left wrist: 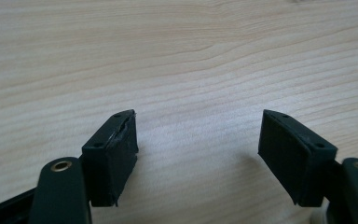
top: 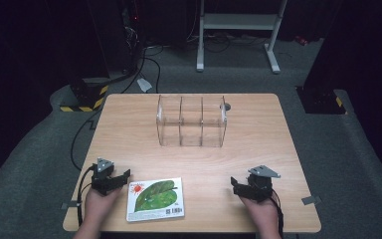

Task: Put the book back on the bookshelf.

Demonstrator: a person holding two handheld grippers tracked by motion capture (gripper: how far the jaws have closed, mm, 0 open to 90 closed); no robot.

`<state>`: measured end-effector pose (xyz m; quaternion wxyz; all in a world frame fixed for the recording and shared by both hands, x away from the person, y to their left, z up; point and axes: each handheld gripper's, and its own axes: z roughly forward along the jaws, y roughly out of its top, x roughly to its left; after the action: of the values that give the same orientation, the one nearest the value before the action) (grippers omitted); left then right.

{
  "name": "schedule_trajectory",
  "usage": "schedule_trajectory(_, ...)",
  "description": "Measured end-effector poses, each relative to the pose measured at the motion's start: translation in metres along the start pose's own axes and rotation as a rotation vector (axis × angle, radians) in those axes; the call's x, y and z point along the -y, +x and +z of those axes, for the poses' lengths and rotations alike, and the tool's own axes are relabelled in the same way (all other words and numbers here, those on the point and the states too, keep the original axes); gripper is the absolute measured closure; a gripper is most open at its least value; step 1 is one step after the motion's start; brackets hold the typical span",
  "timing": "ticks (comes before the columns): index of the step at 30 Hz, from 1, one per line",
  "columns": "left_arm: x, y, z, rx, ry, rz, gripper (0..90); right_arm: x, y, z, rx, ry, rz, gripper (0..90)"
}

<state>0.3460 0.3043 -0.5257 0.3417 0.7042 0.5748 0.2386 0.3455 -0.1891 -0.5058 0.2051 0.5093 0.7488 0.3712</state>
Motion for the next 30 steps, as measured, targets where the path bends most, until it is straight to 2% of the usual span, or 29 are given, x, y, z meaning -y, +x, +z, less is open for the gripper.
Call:
schedule_trajectory(1, 0.002, -0.001, -0.002, 0.0, 0.001, 0.003, 28.2, 0.0, 0.009, 0.002, -0.027, -0.009, 0.004, 16.4)
schedule_trajectory(2, 0.002, -0.001, -0.002, 0.0, 0.001, 0.003, 28.0, 0.0, 0.009, 0.002, -0.027, -0.009, 0.004, 16.4)
schedule_trajectory(3, 0.004, -0.002, -0.005, 0.001, 0.012, 0.023, 27.9, -0.001, 0.019, 0.005, -0.044, -0.005, -0.017, 20.1)
schedule_trajectory(5, 0.005, -0.003, -0.007, 0.003, 0.012, 0.03, 27.8, -0.002, 0.023, 0.006, -0.049, -0.005, -0.031, 20.3)
schedule_trajectory(6, 0.006, -0.005, -0.011, 0.001, 0.006, 0.033, 27.5, -0.003, 0.032, 0.008, -0.058, -0.007, -0.051, 20.4)
schedule_trajectory(8, 0.007, -0.005, -0.015, -0.004, 0.002, 0.031, 28.4, -0.005, 0.04, 0.009, -0.081, -0.013, -0.056, 21.6)
schedule_trajectory(10, 0.01, -0.006, -0.026, 0.0, -0.019, 0.011, 29.2, -0.006, 0.047, 0.01, -0.123, -0.015, -0.071, 23.1)
schedule_trajectory(11, 0.01, -0.006, -0.026, 0.0, -0.019, 0.011, 29.2, -0.006, 0.047, 0.01, -0.123, -0.015, -0.071, 23.1)
schedule_trajectory(12, 0.011, -0.007, -0.029, 0.001, -0.021, 0.014, 29.3, -0.008, 0.058, 0.013, -0.156, -0.014, -0.1, 23.6)
schedule_trajectory(14, 0.013, -0.009, -0.034, -0.003, -0.024, 0.012, 29.2, -0.01, 0.065, 0.016, -0.176, -0.01, -0.116, 23.6)
schedule_trajectory(15, 0.014, -0.011, -0.041, 0.009, -0.025, 0.008, 29.3, -0.011, 0.07, 0.018, -0.186, -0.006, -0.123, 23.7)
schedule_trajectory(16, 0.014, -0.011, -0.041, 0.009, -0.025, 0.008, 29.4, -0.011, 0.07, 0.018, -0.186, -0.006, -0.123, 23.7)
schedule_trajectory(17, 0.017, -0.013, -0.048, 0.033, -0.024, -0.014, 29.5, -0.013, 0.079, 0.022, -0.214, -0.002, -0.131, 24.5)
schedule_trajectory(18, 0.017, -0.013, -0.048, 0.033, -0.024, -0.014, 29.5, -0.013, 0.079, 0.022, -0.214, -0.002, -0.131, 24.5)
schedule_trajectory(19, 0.02, -0.015, -0.053, 0.066, -0.018, -0.053, 29.5, -0.015, 0.084, 0.024, -0.222, -0.003, -0.148, 24.8)
schedule_trajectory(20, 0.021, -0.017, -0.054, 0.08, -0.017, -0.06, 30.0, -0.016, 0.091, 0.026, -0.229, -0.001, -0.144, 25.5)
schedule_trajectory(21, 0.022, -0.019, -0.056, 0.084, -0.01, -0.056, 30.0, -0.016, 0.095, 0.026, -0.236, 0.0, -0.146, 25.7)
schedule_trajectory(22, 0.025, -0.025, -0.059, 0.074, 0.007, -0.033, 29.9, -0.018, 0.103, 0.029, -0.249, 0.002, -0.16, 25.7)
schedule_trajectory(24, 0.028, -0.028, -0.06, 0.08, 0.016, -0.034, 29.9, -0.019, 0.113, 0.033, -0.267, 0.011, -0.167, 25.8)
schedule_trajectory(25, 0.035, -0.035, -0.059, 0.088, 0.027, -0.024, 29.7, -0.019, 0.117, 0.036, -0.273, 0.015, -0.173, 25.9)
schedule_trajectory(26, 0.035, -0.035, -0.059, 0.088, 0.027, -0.024, 29.6, -0.019, 0.117, 0.036, -0.273, 0.015, -0.173, 25.9)
schedule_trajectory(27, 0.039, -0.042, -0.057, 0.098, 0.041, -0.011, 29.6, -0.019, 0.126, 0.039, -0.288, 0.03, -0.176, 26.5)
schedule_trajectory(30, 0.041, -0.051, -0.054, 0.144, 0.056, -0.019, 28.2, -0.017, 0.135, 0.042, -0.298, 0.049, -0.191, 28.0)
